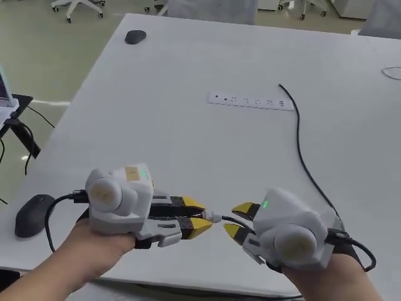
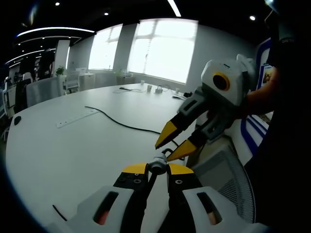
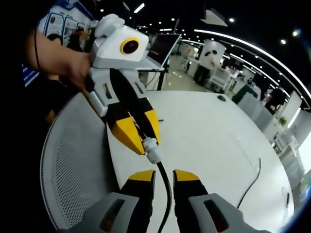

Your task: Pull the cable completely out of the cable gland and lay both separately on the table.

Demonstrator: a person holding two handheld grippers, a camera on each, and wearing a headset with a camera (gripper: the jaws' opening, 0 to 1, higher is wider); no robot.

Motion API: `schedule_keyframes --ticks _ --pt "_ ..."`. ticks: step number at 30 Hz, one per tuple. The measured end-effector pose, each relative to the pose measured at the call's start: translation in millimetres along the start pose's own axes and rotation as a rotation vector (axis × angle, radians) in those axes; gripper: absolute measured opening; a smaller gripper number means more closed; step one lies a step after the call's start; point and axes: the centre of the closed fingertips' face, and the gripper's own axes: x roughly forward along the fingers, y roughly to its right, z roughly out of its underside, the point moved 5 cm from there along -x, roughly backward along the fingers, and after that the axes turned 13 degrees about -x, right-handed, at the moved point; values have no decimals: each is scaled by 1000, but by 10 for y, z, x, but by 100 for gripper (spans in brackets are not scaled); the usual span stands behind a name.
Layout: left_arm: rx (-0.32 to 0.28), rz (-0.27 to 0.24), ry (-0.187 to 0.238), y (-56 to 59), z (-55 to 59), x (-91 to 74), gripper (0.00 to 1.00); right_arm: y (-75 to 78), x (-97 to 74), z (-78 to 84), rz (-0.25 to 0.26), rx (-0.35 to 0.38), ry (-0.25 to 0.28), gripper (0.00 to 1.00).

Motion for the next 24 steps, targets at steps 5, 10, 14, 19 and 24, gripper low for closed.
schedule_keyframes --ticks 5,10,14,19,24 --pt "4 8 -4 17 8 14 15 3 15 -23 -3 -33 6 7" --pt "-3 9 5 11 -3 14 15 -24 15 -45 2 -79 10 2" --pt "2 12 -4 12 12 21 15 -29 29 -28 -4 -78 5 2" --pt "3 15 -6 21 23 30 15 -42 35 -10 -4 -68 3 1" --pt "3 15 -3 26 14 31 15 -33 39 6 1 -38 10 0"
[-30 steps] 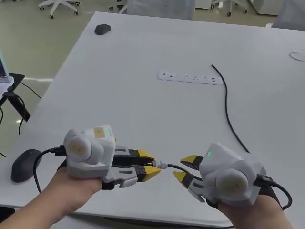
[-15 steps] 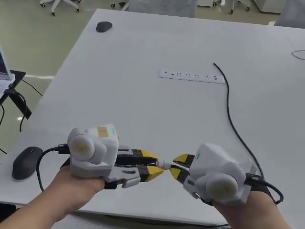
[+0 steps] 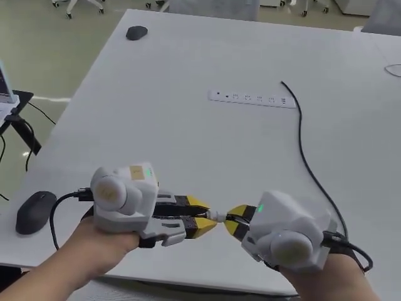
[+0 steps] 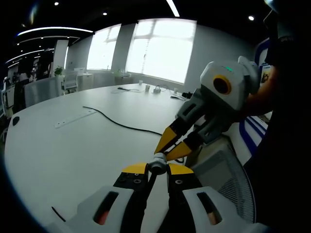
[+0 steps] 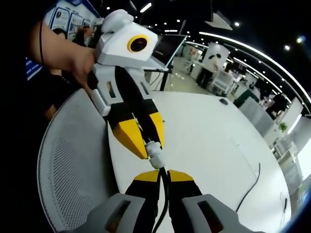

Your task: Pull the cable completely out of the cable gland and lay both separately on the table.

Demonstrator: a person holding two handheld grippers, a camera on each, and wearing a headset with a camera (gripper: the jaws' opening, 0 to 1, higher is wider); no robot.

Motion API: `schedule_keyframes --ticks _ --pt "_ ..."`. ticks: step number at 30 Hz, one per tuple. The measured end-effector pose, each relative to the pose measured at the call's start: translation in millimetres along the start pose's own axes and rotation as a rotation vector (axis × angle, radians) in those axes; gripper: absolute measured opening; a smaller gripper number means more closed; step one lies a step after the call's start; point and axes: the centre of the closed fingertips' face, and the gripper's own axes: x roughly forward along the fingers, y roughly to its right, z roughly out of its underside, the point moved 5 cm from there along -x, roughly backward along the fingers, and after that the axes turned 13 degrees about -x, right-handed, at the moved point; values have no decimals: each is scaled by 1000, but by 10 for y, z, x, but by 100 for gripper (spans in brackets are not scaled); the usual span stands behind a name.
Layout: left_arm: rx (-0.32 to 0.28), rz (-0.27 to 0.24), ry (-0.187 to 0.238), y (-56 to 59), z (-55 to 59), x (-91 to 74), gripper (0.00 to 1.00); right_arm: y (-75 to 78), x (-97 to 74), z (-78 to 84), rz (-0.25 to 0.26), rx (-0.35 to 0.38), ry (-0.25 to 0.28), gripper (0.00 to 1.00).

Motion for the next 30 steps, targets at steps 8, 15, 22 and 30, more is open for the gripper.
schedule_keyframes --ticks 8,15,22,30 --pt "12 -3 -4 -16 -13 12 15 31 17 28 6 51 -6 0" --pt "7 -7 10 -60 -72 0 15 138 4 137 40 116 -29 0" --pt "5 -7 25 -82 -117 -6 15 207 3 306 64 214 -55 0" --pt "7 -3 24 -91 -118 -2 15 225 25 554 86 352 -78 0"
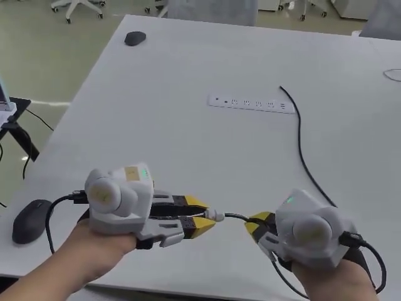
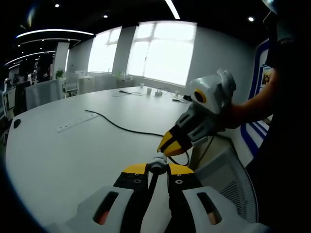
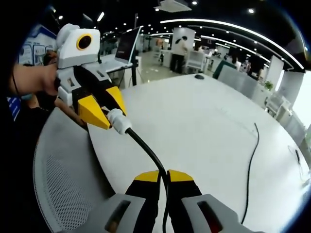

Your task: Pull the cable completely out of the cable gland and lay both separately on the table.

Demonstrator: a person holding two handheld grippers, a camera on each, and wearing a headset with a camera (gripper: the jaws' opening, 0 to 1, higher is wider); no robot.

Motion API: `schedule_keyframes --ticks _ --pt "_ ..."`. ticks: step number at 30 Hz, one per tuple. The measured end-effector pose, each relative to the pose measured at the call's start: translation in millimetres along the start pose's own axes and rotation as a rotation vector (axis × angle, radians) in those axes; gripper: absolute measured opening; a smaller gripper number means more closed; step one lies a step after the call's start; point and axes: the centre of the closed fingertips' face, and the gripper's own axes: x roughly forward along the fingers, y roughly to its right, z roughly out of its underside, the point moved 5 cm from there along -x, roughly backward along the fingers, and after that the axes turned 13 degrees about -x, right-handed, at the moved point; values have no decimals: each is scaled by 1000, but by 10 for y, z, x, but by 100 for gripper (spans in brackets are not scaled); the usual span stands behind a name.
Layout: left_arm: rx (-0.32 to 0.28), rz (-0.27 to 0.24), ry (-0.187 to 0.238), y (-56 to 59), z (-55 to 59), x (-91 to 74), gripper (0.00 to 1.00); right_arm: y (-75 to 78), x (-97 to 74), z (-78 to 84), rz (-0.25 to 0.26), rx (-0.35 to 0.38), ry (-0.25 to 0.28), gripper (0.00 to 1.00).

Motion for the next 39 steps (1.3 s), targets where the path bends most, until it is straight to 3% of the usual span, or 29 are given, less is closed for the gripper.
schedule_keyframes --ticks 13,22,29,39 --pt "15 3 -15 25 52 42 15 31 88 326 1 295 -42 0" --pt "24 3 -13 13 57 36 15 26 118 514 -2 436 -72 0" --pt "21 -4 -7 -2 58 22 15 12 86 474 3 403 -49 0" --pt "16 -18 -1 -57 39 -29 15 -29 39 407 10 225 -39 1"
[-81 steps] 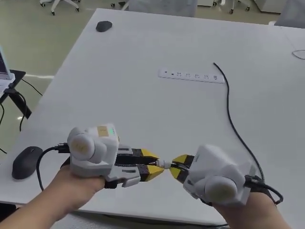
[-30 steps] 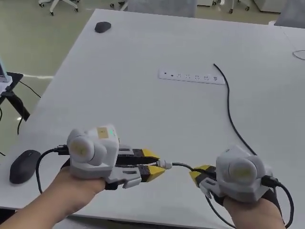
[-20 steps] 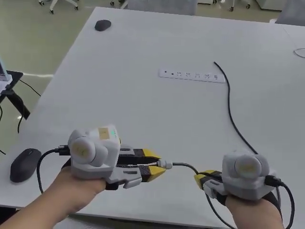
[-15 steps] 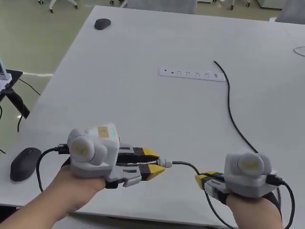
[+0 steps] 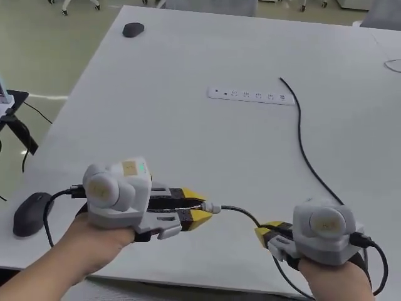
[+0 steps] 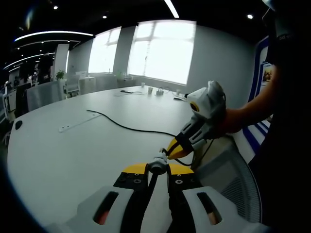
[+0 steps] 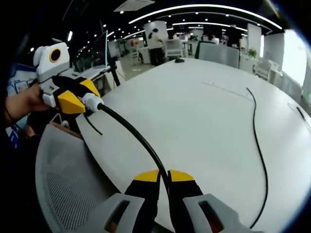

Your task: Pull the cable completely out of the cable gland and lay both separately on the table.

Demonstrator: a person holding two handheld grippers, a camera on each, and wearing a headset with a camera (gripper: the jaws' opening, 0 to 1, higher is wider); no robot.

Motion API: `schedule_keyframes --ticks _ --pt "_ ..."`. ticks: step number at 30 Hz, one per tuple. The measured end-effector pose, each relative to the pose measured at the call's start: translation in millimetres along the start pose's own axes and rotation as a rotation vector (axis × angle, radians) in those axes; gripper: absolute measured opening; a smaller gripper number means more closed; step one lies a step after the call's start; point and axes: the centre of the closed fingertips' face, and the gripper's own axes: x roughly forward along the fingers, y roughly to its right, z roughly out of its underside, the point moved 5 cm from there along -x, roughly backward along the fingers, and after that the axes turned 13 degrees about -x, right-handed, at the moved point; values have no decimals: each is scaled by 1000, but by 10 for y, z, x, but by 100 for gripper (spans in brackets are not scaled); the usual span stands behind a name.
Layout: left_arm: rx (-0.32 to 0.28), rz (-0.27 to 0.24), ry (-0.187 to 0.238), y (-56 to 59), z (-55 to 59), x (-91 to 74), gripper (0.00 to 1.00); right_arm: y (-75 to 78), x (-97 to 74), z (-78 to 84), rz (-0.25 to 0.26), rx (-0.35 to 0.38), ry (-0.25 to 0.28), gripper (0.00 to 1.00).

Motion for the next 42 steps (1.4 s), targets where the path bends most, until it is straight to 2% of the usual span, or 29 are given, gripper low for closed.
schedule_keyframes --ticks 6,9,11,13,16,19,21,23,25,27,42 --pt "-4 -12 9 -31 -32 -28 15 -33 -48 -63 -3 -106 2 3" --pt "-1 -11 2 -28 -31 -25 15 -48 -107 -152 -5 -137 22 10" --pt "-4 -10 -2 -22 -32 -18 15 -90 -143 -247 -27 -168 50 17" --pt "-4 -10 0 -24 -36 -11 15 -142 -185 -391 -35 -249 98 21" --pt "-11 -8 1 -15 -36 0 15 -219 -215 -555 -35 -364 124 20" --pt "-9 -8 -2 -11 -26 8 15 -291 -200 -667 -48 -458 117 19" --pt "-13 -9 -2 -9 -26 7 15 -329 -186 -740 -46 -528 126 14" --pt "-15 -10 -2 -10 -22 2 15 -357 -172 -794 -42 -543 137 11" --pt "-16 -11 -2 -12 -20 0 15 -379 -144 -820 -53 -552 136 12" --pt "-19 -11 -1 -12 -19 2 15 -398 -102 -826 -59 -598 124 12" --pt "-22 5 -17 46 15 76 15 -439 -76 -796 -86 -647 115 4"
